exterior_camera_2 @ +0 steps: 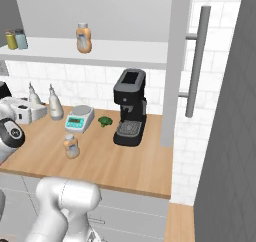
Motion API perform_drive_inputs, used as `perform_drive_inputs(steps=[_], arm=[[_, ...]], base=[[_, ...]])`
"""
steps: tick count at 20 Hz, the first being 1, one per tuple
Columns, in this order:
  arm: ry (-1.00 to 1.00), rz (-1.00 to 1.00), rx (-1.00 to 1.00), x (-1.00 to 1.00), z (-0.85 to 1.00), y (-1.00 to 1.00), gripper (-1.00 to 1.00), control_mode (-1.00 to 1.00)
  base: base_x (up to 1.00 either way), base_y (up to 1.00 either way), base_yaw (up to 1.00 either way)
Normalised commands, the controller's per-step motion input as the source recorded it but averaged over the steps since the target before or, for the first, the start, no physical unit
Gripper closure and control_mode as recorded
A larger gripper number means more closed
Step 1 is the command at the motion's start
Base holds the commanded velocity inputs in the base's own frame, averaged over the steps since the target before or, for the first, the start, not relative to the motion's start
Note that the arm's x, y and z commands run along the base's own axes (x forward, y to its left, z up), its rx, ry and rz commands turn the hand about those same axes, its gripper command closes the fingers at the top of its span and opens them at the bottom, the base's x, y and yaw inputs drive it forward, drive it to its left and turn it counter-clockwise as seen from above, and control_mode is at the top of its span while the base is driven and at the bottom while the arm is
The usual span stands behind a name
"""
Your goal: Put the shaker and condiment bottle from the counter next to their counterparts in the cabinet.
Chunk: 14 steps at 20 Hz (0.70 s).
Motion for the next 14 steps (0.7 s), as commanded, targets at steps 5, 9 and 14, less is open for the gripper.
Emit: perform_drive_inputs(steps=[5,9,14], arm=[[-0.04,0.0,0.0,0.0,-0.55,-0.15,-1.0,-1.0],[0.0,-0.05,0.0,0.0,-0.57,-0.18,-1.0,-1.0],[0.0,-0.13,0.02,0.0,-0.55,-0.26,-1.0,-1.0]], base=[[0.0,0.0,0.0],[0.0,0.0,0.0],[0.0,0.0,0.0]])
